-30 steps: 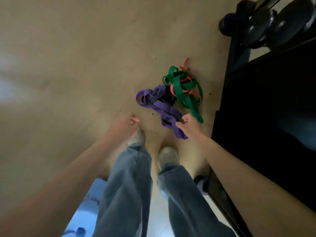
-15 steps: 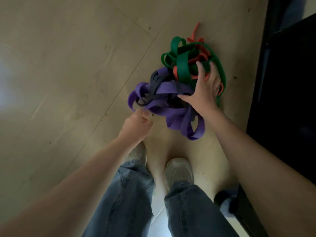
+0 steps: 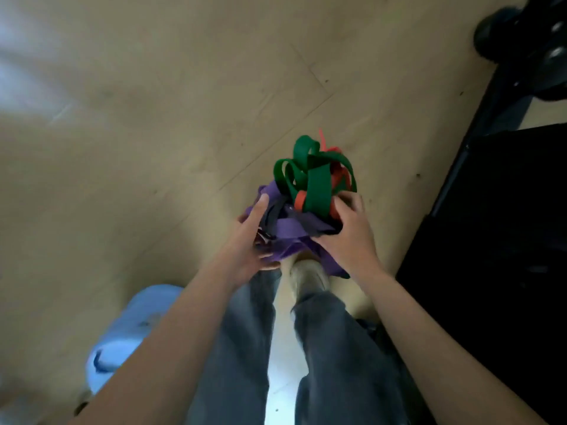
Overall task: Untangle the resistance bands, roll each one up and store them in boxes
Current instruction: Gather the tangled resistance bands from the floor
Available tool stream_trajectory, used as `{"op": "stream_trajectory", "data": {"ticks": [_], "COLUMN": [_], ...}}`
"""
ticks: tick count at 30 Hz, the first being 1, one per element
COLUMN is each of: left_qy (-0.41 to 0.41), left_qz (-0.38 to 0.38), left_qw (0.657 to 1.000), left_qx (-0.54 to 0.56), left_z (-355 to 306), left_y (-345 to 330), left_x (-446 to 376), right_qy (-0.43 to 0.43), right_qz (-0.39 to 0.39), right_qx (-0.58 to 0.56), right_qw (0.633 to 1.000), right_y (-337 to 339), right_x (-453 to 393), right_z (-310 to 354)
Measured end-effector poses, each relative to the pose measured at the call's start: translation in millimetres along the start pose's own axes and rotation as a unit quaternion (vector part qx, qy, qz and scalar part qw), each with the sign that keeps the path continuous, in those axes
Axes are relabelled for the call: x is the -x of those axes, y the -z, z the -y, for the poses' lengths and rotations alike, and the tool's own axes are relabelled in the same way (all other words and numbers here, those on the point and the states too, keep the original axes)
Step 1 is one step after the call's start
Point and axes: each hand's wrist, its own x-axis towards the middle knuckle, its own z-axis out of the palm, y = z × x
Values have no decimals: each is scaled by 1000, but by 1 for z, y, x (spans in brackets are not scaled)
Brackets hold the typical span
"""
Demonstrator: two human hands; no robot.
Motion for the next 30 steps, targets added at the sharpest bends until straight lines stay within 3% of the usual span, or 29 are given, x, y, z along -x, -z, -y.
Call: {"op": "stream_trajectory", "data": {"ticks": [2,5,8,11,18,23,27,30], "left_qy": [-19,-59,-103,-152,-149,-145,-218,-225], "left_qz": [40,42,-44,-153,-140,-101,-125,-210], "left_qw": [993,958,930,924,908,870,801,724], "left_qx": [110,277,351,316,366,460,544,617], "left_z": [12,34,62,90,181,277,382,456], "left_y": [10,23,41,60,129,203,267,303], "left_x": [45,113,168,219,303,349,397,422], "right_qy": [60,123,164,112,171,233,230,246], "right_qz": [56,199,326,425,393,433,476,475], "right_qx": [-16,-28,-54,-77,18,116,90,94], "right_qw": [996,972,929,895,904,863,844,840], "right_y": [11,27,47,65,21,-58,-125,-182], "right_x": [43,97,134,159,265,348,442,521], "right_z": [45,102,142,183,258,288,315,326]}}
